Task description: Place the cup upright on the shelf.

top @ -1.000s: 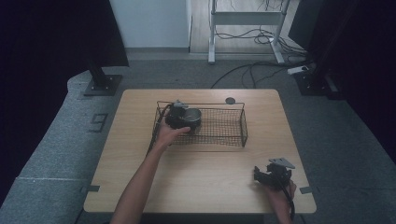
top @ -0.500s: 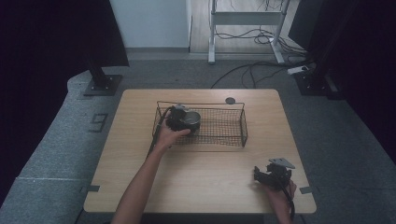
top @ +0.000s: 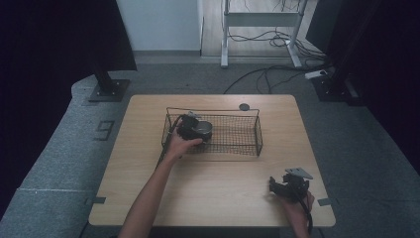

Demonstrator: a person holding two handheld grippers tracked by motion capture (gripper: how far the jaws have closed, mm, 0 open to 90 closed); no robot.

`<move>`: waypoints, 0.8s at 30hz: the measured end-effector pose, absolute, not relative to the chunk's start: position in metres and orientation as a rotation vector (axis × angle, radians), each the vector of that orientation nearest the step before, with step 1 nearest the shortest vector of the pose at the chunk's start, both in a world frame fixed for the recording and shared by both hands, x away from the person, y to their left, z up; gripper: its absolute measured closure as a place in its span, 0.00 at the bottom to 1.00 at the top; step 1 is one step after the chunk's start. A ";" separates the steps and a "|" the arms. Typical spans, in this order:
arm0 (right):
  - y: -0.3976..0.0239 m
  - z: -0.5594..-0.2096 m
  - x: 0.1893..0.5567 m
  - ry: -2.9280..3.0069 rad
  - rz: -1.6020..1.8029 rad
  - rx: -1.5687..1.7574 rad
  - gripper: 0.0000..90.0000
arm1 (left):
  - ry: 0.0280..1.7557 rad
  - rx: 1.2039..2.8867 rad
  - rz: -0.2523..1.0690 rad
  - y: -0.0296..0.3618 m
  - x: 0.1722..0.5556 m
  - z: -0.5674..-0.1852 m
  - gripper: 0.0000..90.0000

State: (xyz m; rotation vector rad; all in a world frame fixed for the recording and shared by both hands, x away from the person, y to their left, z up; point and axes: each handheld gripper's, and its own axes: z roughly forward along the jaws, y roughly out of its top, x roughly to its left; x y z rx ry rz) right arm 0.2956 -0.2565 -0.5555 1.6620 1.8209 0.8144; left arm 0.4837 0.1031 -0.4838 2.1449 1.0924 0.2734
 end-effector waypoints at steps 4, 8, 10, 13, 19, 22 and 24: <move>-0.256 -0.556 0.296 1.821 0.814 1.662 0.14 | 1.101 2.153 0.269 0.102 0.484 -0.485 0.21; -0.256 -0.556 0.296 1.821 0.814 1.662 0.14 | 1.121 2.152 0.269 0.101 0.485 -0.485 0.21; -0.256 -0.556 0.296 1.821 0.814 1.662 0.14 | 1.126 2.152 0.269 0.101 0.485 -0.485 0.21; -0.256 -0.556 0.296 1.821 0.814 1.662 0.14 | 1.131 2.156 0.277 0.101 0.486 -0.485 0.21; -0.256 -0.556 0.296 1.821 0.814 1.662 0.14 | 1.132 2.176 0.302 0.099 0.486 -0.484 0.19; -0.257 -0.556 0.296 1.821 0.814 1.662 0.14 | 1.139 2.172 0.299 0.100 0.486 -0.484 0.18; -0.256 -0.556 0.296 1.821 0.814 1.662 0.14 | 1.145 2.166 0.288 0.101 0.486 -0.484 0.16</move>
